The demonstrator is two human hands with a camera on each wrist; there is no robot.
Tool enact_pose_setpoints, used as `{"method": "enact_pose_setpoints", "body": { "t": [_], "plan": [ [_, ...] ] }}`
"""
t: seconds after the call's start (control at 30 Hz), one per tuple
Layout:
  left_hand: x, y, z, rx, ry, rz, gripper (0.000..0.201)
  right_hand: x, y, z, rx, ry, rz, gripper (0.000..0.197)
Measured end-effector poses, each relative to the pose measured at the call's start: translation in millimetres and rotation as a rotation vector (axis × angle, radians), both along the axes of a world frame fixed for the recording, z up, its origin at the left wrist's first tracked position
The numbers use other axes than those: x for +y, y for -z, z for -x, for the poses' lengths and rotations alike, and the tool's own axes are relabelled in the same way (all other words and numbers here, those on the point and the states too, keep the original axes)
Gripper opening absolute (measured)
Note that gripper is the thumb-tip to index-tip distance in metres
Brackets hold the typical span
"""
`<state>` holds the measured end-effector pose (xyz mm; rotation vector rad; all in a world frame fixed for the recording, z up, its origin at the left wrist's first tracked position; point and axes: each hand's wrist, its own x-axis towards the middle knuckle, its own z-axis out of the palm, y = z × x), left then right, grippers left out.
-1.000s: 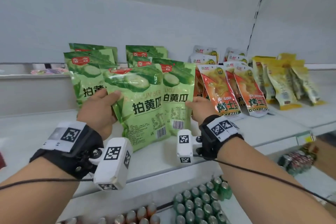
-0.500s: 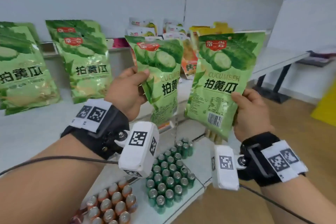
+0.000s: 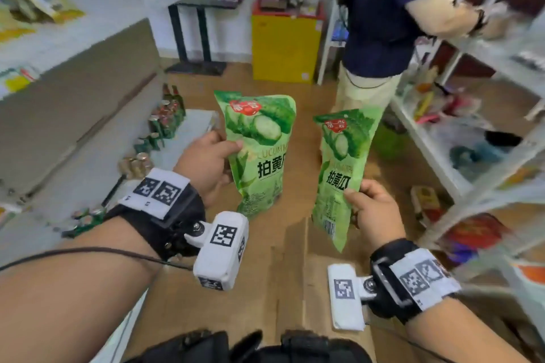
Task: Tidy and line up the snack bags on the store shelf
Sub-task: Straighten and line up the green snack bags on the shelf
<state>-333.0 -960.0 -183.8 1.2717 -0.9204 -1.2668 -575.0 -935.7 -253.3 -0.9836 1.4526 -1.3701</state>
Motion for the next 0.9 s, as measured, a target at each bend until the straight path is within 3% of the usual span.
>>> {"method": "enact_pose_setpoints", "body": {
  "t": [0.3, 0.47, 0.7, 0.9],
  "plan": [
    [-14.2, 77.2, 192.7, 0.004, 0.488, -0.177, 0.016, 96.9, 65.4, 140.8, 0.049, 0.5, -0.225, 0.024],
    [6.2, 108.0, 252.7, -0.075, 0.62, -0.16, 0.019, 122.2, 92.1, 170.7, 0.1, 0.54, -0.337, 0.022],
    [-6.5, 121.9, 228.7, -0.165, 0.546, -0.151, 0.018, 103.4, 106.2, 166.7, 0.139, 0.498, -0.396, 0.025],
    [-30.4, 80.7, 149.3, -0.104, 0.297, -0.083, 0.018, 29.0, 53.2, 110.4, 0.194, 0.207, -0.225, 0.021]
  ]
}}
